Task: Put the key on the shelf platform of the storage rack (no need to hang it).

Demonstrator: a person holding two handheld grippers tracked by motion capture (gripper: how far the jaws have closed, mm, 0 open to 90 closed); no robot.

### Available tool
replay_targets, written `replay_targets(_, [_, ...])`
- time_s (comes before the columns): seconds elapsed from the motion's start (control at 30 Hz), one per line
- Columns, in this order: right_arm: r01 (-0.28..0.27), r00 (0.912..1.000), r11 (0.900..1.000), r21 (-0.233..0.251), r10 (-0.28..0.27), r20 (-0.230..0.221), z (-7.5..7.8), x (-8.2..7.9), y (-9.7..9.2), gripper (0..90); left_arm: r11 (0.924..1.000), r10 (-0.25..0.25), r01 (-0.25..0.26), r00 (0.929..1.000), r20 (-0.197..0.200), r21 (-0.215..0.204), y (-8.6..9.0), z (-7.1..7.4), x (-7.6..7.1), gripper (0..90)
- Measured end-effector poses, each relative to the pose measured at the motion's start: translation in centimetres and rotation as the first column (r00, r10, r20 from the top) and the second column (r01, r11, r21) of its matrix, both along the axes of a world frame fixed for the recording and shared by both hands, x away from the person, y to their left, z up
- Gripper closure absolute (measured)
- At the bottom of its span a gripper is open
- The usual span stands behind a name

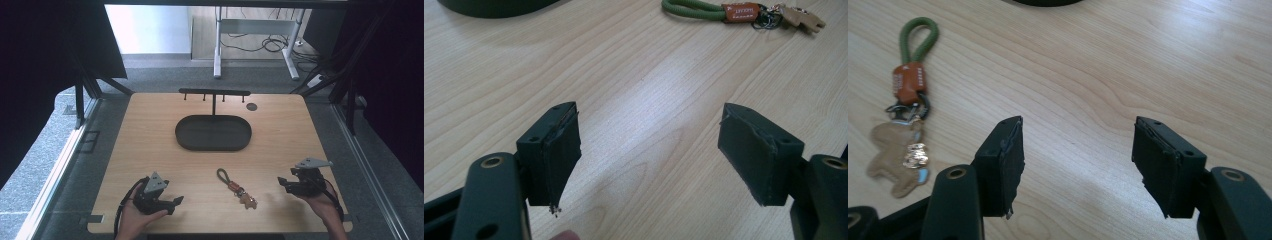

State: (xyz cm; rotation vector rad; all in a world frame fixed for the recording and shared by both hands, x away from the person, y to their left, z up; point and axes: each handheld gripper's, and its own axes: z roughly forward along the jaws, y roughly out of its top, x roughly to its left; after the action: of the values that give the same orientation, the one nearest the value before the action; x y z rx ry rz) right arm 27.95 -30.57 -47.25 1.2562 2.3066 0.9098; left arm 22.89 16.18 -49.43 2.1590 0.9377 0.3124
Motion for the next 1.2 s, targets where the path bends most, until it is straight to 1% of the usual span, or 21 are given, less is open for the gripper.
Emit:
replay_targets(0.27, [-0.077, 0.9966, 0.9965, -0.034, 0.076, -0.033, 2.1, 0.2, 1.7, 39.0, 0.9999, 0.015, -0.015, 0.9999, -0.002, -0.003, 0.4, 0.1, 0.1, 25.5])
replay_targets(0.37, [-0.111, 0.9929, 0.9923, -0.053, 0.109, -0.047, 2.9, 0.4, 2.6, 39.0, 0.9999, 0.015, -0.015, 0.9999, 0.0, 0.001, 0.4, 0.1, 0.1, 25.6])
replay_targets(0.4, [-0.131, 0.9904, 0.9892, -0.065, 0.128, -0.052, 3.4, 0.5, 3.2, 39.0, 0.9999, 0.013, -0.013, 0.9999, 0.0, 0.002, 0.3, 0.1, 0.1, 25.6])
replay_targets(0.47, [-0.14, 0.9891, 0.9878, -0.068, 0.136, -0.055, 3.6, 0.5, 3.4, 39.0, 0.9999, 0.012, -0.012, 0.9999, 0.0, 0.004, 0.3, 0.1, 0.1, 25.5])
replay_targets(0.57, [-0.177, 0.9833, 0.9811, -0.079, 0.172, -0.059, 4.3, 0.6, 4.4, 39.1, 0.9999, 0.013, -0.013, 0.9999, 0.002, 0.002, 0.3, 0.1, 0.1, 25.6])
replay_targets(0.8, [-0.219, 0.974, 0.9707, -0.099, 0.211, -0.081, 4.1, 1.0, 5.9, 39.9, 0.9997, 0.026, -0.026, 0.9996, 0.009, -0.005, 0.6, 0.3, 0.0, 25.5])
replay_targets(1.0, [-0.232, 0.9705, 0.9675, -0.1, 0.224, -0.09, 4.1, 1.3, 6.6, 40.0, 0.9996, 0.03, -0.029, 0.9995, 0.012, -0.005, 0.7, 0.4, 0.0, 25.6])
replay_targets(1.07, [-0.242, 0.9668, 0.9648, -0.103, 0.231, -0.109, 4.0, 1.4, 7.2, 40.4, 0.9996, 0.028, -0.028, 0.9995, 0.012, -0.004, 0.7, 0.4, -0.1, 25.6])
replay_targets(1.1, [-0.242, 0.9668, 0.9648, -0.103, 0.231, -0.109, 4.0, 1.4, 7.2, 40.4, 0.9996, 0.028, -0.028, 0.9995, 0.012, -0.003, 0.6, 0.4, -0.1, 25.6])
replay_targets(1.2, [-0.257, 0.9624, 0.9604, -0.109, 0.244, -0.12, 3.8, 1.5, 7.7, 41.1, 0.9996, 0.027, -0.027, 0.9996, 0.01, 0.002, 0.5, 0.3, -0.2, 25.6])
